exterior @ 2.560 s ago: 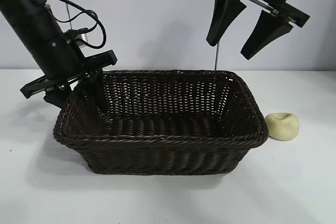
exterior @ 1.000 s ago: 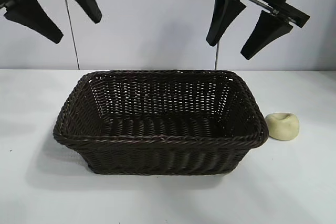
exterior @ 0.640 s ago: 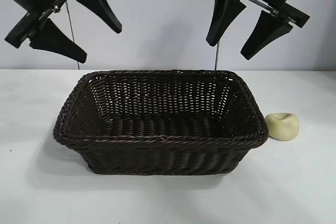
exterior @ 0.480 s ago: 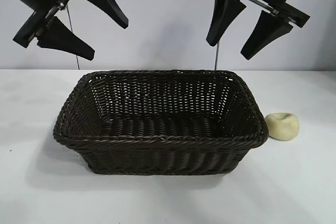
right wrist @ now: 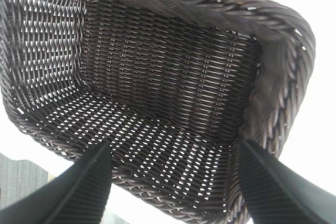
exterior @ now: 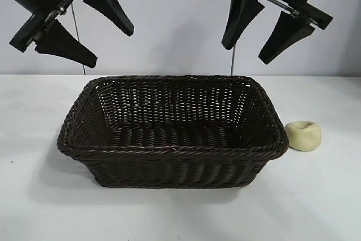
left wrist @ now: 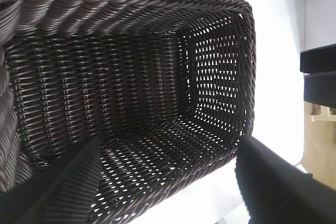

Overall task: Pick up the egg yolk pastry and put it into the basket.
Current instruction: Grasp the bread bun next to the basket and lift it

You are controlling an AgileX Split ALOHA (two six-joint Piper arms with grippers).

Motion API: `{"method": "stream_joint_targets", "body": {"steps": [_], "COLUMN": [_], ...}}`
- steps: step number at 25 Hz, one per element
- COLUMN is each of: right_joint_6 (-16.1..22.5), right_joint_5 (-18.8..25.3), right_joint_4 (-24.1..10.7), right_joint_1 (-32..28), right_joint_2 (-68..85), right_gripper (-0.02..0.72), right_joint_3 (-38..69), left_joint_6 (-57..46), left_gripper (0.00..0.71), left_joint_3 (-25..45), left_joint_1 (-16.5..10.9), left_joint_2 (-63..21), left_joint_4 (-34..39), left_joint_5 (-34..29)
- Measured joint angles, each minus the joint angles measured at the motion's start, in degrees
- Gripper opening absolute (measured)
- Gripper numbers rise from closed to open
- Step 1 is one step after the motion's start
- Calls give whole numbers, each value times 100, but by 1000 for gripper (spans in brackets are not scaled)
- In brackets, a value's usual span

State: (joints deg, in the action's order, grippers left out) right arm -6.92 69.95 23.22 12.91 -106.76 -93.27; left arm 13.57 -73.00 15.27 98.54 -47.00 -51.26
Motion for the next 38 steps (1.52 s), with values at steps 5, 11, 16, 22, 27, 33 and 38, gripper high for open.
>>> {"method": "stream_joint_targets", "body": {"steps": [5,11,16,22,27,33,38], "right_joint_6": [0,-38,-38,-27,-16,15,128], "right_joint_5": [0,0,0,0,4,50,59], "right_joint_4": [153,281,281,89,-225,-740,-1103], "right_joint_1": [0,-5,-224,-943,-1499,-1665,-1665], "right_joint_2": [0,0,0,165,450,465,465], "right_gripper": [497,497,496,495,495,495,495], "right_joint_3": [0,0,0,0,0,0,0], "left_joint_6": [0,0,0,0,2,2,2], "left_gripper": [522,522,522,522,522,522,522], "left_joint_3": [0,0,0,0,0,0,0], "left_joint_1": [0,0,0,0,0,0,0], "left_joint_2": [0,0,0,0,0,0,0], "left_joint_4": [0,0,0,15,28,28,28], "left_joint_5": [0,0,-1,-85,-102,-102,-102]}}
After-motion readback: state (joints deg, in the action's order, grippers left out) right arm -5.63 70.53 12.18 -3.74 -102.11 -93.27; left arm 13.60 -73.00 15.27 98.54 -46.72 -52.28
